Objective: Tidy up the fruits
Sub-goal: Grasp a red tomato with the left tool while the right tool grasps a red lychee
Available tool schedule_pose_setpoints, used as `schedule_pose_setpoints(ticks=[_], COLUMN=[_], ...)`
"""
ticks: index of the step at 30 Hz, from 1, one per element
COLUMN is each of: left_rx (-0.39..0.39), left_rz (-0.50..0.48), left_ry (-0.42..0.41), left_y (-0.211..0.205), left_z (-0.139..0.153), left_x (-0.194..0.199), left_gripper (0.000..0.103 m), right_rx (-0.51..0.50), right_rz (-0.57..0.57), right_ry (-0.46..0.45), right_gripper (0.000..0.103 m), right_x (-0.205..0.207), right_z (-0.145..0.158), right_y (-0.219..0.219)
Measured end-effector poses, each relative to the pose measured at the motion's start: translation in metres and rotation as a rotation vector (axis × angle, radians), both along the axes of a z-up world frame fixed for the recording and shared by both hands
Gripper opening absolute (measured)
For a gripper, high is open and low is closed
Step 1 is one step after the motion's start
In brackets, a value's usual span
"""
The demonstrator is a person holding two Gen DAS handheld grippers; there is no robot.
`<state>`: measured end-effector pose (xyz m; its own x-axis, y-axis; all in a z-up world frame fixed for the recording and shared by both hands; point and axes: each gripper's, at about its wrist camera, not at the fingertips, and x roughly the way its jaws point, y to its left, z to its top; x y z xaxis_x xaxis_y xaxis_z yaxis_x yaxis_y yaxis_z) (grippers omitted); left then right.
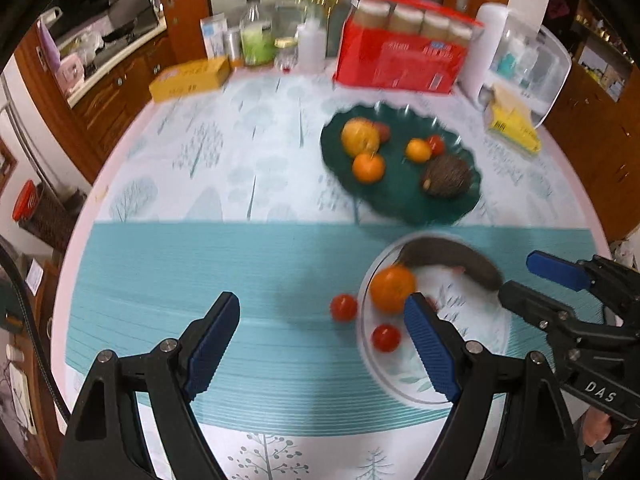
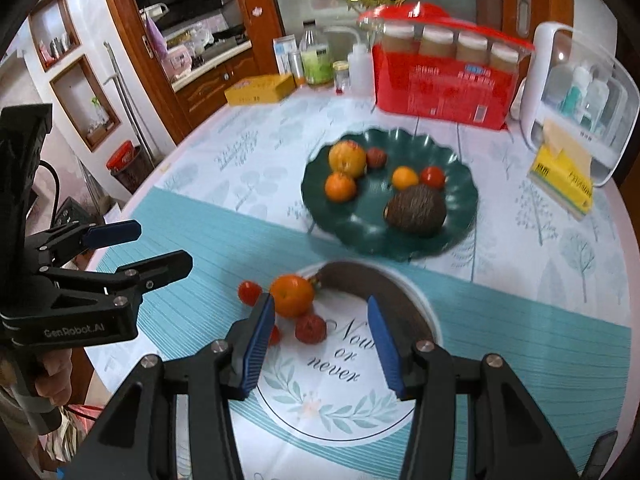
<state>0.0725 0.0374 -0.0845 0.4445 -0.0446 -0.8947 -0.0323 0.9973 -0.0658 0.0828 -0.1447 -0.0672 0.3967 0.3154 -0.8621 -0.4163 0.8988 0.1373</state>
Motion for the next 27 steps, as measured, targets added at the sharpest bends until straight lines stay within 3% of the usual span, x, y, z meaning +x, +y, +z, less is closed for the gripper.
schedule_pose_setpoints(ticks=[5,10,19,27], left_rx=[0.008,-0.003,-0.084,-0.124], left_rz=[-0.011,-0.023,-0.022,-0.04], left_ry=[0.067,0.093,0.135,0.16], left_y=[0.0,0.0,0.004,0.0], left_z=[-0.042,-0.067,-0.093,-0.107], left_x=[0.001,0.008,0.028,0.038], left_gripper=[0.083,0.081,0.066,0.053], right_rx=[-0.005,0.006,0.006,0.001], right_rz=[-0.002,-0.003,0.004,-0.004], right_ry=[0.055,0.111,0.157,0.178], right_gripper=[0.049,0.049,0.048,0.036], right_x=[-0.001,0.0,0.006,0.017], right_z=[-0.033,-0.061,-0.093,-0.11], right_y=[0.003,0.008,0.024,0.025])
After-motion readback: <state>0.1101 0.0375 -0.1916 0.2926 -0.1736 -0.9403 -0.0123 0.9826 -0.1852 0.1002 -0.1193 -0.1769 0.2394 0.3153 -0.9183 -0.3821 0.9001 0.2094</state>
